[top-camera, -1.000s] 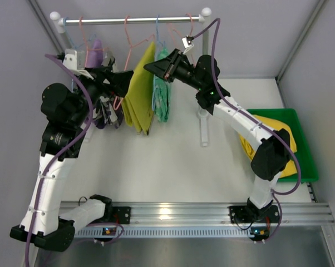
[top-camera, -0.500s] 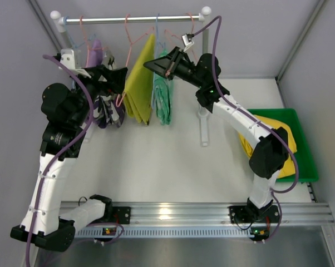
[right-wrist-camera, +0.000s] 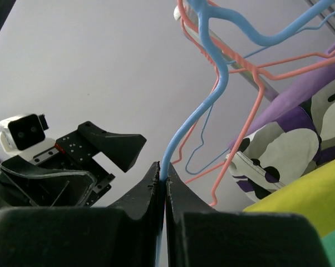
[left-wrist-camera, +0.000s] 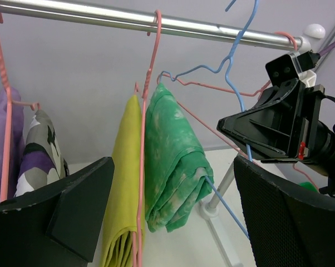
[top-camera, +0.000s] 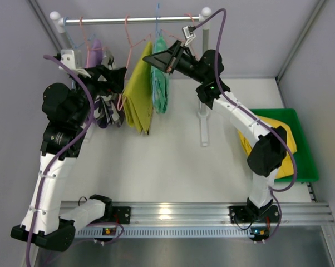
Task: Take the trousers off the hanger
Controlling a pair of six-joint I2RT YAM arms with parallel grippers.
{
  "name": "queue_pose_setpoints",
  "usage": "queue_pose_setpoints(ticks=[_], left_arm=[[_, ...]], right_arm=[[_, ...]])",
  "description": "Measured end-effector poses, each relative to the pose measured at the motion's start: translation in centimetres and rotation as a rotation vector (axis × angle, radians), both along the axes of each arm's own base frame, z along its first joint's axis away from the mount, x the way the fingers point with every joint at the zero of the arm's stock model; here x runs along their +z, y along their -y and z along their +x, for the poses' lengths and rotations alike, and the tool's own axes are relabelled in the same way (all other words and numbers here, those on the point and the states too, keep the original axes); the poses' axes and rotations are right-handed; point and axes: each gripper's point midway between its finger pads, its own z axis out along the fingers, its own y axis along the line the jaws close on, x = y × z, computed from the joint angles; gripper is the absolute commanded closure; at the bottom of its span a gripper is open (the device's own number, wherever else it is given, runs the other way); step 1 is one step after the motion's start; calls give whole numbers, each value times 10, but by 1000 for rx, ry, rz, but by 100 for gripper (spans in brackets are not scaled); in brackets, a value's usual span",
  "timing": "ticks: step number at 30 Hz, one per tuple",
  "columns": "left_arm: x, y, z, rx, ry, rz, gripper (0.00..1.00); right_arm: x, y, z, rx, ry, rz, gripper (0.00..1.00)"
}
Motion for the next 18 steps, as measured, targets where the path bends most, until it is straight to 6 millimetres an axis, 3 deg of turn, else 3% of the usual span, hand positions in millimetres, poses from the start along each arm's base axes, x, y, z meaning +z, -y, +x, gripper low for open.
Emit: queue_pose_setpoints(ticks=[9,18], left_arm=[[0,-1,0,-1,0,1,8],[-5,8,5,-44,-22,-6,11]], right_arm=[[-2,2,-12,37,51,-19,100],[-18,15,-50,91,38,-64,100]])
